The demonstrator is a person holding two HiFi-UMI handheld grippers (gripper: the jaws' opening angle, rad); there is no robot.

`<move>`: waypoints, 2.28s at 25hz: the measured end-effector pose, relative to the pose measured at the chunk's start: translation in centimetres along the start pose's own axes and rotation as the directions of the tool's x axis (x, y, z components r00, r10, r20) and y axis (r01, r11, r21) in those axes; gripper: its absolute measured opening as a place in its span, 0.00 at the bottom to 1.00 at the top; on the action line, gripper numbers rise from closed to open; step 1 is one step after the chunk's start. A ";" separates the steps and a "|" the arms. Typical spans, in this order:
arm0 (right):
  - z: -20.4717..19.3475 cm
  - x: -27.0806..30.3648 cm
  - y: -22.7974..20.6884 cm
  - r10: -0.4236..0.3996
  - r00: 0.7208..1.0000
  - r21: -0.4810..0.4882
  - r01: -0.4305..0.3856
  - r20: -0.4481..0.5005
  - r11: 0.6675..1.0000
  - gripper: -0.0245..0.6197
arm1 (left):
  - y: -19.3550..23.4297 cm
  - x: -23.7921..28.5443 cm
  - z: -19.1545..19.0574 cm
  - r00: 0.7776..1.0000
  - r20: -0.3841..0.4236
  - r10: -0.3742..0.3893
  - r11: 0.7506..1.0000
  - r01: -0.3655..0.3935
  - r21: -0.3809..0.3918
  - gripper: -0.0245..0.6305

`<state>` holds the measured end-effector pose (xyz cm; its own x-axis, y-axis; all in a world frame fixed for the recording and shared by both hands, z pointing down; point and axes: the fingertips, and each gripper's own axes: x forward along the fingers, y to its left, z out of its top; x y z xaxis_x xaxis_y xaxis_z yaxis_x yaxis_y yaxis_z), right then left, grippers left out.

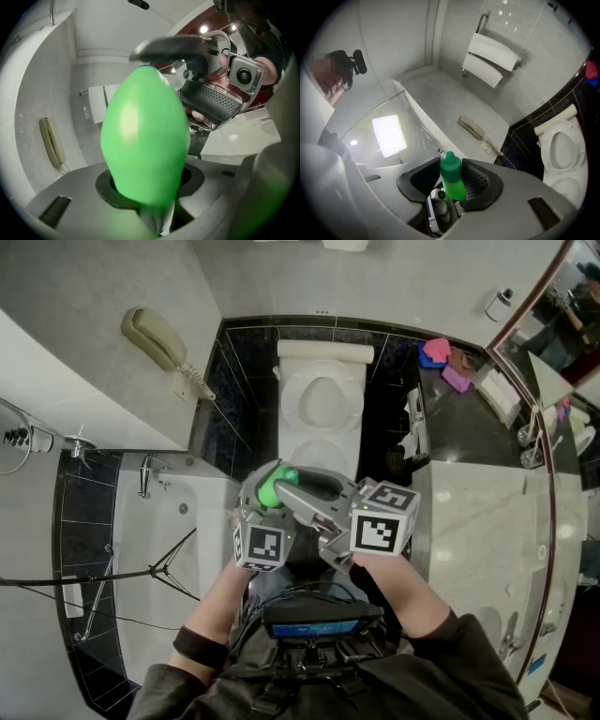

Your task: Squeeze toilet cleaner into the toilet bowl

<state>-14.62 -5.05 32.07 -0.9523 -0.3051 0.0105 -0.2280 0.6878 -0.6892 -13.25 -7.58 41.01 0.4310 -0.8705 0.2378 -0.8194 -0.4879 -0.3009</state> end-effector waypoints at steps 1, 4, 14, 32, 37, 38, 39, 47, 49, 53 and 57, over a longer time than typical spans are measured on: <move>0.0 0.0 -0.2 -0.013 1.000 -0.008 0.013 0.001 1.000 0.27 | 0.1 0.0 -0.1 1.000 -0.003 0.006 1.000 -0.006 0.003 0.32; 0.2 0.1 -0.4 -0.023 1.000 -0.034 0.023 0.002 0.999 0.27 | 0.1 0.2 -0.1 1.000 -0.008 -0.004 1.000 0.004 0.008 0.32; 0.4 -0.2 0.1 0.030 0.999 -0.132 -0.028 0.011 0.991 0.27 | -1.6 -0.1 0.4 0.986 0.007 -0.168 0.986 0.168 -0.023 0.32; -0.8 -3.5 6.8 0.432 0.878 -0.517 -0.472 -0.206 0.714 0.27 | -9.0 -6.7 4.4 0.622 0.130 -0.772 0.604 0.782 -0.154 0.32; -1.0 -4.2 7.5 0.466 0.858 -0.543 -0.501 -0.214 0.674 0.27 | -9.7 -7.5 4.7 0.588 0.132 -0.798 0.572 0.808 -0.140 0.32; -1.0 -4.3 7.6 0.469 0.859 -0.541 -0.500 -0.206 0.677 0.28 | -9.8 -7.5 4.8 0.583 0.136 -0.801 0.567 0.812 -0.139 0.32; -1.0 -4.4 7.6 0.473 0.859 -0.534 -0.499 -0.197 0.683 0.28 | -9.9 -7.5 4.9 0.580 0.139 -0.803 0.564 0.814 -0.139 0.32; -1.2 -4.0 7.2 0.444 0.874 -0.504 -0.479 -0.198 0.719 0.44 | -10.1 -7.6 4.7 0.574 0.137 -0.807 0.564 0.819 -0.111 0.32; -1.1 -3.9 7.1 0.429 0.882 -0.497 -0.465 -0.194 0.732 0.51 | -10.0 -7.4 4.7 0.590 0.137 -0.796 0.581 0.807 -0.104 0.32; -0.1 -3.4 6.1 0.374 0.916 -0.480 -0.394 -0.143 0.784 0.52 | -8.7 -5.8 4.3 0.712 0.107 -0.694 0.704 0.702 -0.105 0.32; 1.0 -2.7 4.7 0.294 0.953 -0.449 -0.294 -0.072 0.844 0.53 | -6.4 -3.7 3.6 0.849 0.097 -0.520 0.850 0.525 -0.033 0.32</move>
<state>-12.94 -1.69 28.08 -0.9893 -0.0410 -0.1400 -0.0034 0.9659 -0.2589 -8.24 -1.50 38.69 0.8286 -0.4913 0.2685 -0.4831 -0.8698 -0.1003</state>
